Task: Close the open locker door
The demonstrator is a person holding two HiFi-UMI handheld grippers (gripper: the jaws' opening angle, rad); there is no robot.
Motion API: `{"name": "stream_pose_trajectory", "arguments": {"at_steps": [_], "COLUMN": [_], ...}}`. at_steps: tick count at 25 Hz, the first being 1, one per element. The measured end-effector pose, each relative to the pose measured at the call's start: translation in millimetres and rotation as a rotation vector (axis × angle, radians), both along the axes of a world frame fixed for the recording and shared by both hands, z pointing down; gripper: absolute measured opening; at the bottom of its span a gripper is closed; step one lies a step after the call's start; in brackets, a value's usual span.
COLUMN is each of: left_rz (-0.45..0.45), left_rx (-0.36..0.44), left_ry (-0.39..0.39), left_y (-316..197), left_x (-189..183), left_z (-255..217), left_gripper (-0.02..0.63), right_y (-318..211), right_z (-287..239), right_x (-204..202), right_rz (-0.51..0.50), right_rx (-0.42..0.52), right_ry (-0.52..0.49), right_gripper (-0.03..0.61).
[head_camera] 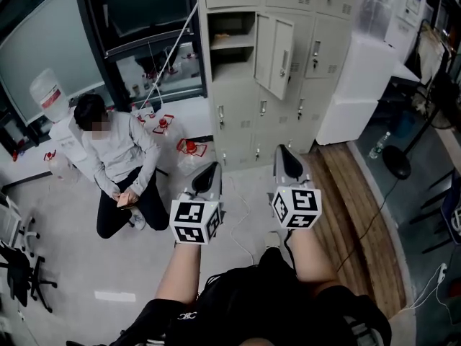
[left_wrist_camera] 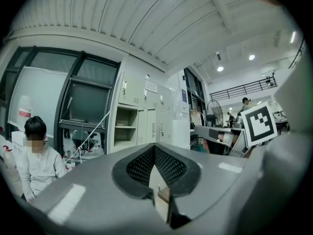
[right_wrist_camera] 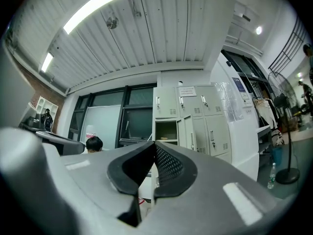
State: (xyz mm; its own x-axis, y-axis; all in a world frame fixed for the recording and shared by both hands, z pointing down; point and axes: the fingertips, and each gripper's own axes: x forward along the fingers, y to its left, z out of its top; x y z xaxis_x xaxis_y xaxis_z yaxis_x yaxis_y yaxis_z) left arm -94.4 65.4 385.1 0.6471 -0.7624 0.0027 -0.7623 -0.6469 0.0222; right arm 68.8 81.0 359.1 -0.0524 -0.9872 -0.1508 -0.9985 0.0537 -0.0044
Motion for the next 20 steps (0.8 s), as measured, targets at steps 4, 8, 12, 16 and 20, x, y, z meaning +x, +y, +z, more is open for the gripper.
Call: {"name": "stream_pose_trajectory", "arguments": {"at_steps": [4, 8, 12, 16, 20], "left_rz": [-0.011, -0.021, -0.041, -0.061, -0.08], "left_rx": [-0.003, -0.003, 0.0, 0.002, 0.006], "left_ry": [0.001, -0.003, -0.006, -0.011, -0.018], "left_y": [-42.0, -87.9, -136.8, -182.0, -221.6], "left_x": [24.9, 60.6, 100.8, 141.5, 178.1], "left_z": [1.7, 0.8, -8.9, -21.0, -26.9], "left_gripper": [0.0, 0.0, 0.0, 0.0, 0.0], "right_y": [-42.1, -89.8, -142.1, -189.5, -233.3], "right_z": [2.8, 2.5, -7.0, -19.7, -25.0], "right_x": [24.1, 58.5, 96.8, 134.9, 170.6], "right_rz": [-0.009, -0.022, -0.047, -0.073, -0.088], "right_rx": [-0.002, -0.009, -0.008, -0.006, -0.006], "right_ry": [0.002, 0.008, 0.019, 0.026, 0.023], "right_gripper": [0.011, 0.011, 0.011, 0.011, 0.011]}}
